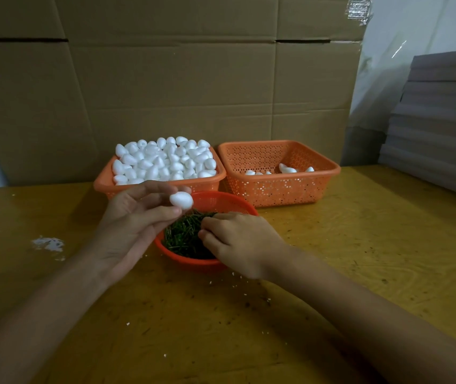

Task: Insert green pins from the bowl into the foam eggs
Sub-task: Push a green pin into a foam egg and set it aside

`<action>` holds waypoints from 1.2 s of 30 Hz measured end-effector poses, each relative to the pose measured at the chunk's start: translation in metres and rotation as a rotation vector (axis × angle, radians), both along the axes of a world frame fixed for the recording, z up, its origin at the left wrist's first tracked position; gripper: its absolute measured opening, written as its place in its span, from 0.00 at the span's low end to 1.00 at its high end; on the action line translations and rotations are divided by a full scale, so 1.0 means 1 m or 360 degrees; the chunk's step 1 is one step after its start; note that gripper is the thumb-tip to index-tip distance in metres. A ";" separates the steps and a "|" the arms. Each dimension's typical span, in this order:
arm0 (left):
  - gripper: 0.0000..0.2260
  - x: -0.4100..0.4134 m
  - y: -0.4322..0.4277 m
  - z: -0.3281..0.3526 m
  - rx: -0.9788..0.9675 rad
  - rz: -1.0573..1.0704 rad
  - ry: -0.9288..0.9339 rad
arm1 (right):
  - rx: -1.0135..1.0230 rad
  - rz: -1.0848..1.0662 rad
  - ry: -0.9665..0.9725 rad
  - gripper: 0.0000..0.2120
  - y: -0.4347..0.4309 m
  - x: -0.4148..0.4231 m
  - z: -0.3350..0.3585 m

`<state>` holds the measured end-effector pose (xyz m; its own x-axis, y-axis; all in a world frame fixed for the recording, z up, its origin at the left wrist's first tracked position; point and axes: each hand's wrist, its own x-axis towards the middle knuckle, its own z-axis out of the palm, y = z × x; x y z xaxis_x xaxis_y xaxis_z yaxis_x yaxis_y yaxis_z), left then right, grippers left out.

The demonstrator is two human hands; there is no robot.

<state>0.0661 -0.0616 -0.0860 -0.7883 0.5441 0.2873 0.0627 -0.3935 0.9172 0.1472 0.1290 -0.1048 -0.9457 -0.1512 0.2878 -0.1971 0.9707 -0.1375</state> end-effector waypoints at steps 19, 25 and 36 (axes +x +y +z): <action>0.11 -0.002 0.001 0.002 0.0079 -0.0009 -0.0120 | 0.0025 0.0011 0.0021 0.16 0.000 -0.001 -0.001; 0.12 -0.004 0.001 0.001 0.0099 -0.0037 -0.0134 | 0.0033 0.0013 0.0035 0.16 0.000 -0.002 -0.001; 0.14 -0.006 -0.003 -0.002 0.0060 -0.0101 -0.0008 | 0.0034 0.0029 0.0048 0.16 0.000 -0.002 -0.001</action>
<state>0.0601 -0.0647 -0.0879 -0.7541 0.5819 0.3045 0.0316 -0.4310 0.9018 0.1456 0.1294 -0.1060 -0.9336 -0.1749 0.3126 -0.2187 0.9695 -0.1107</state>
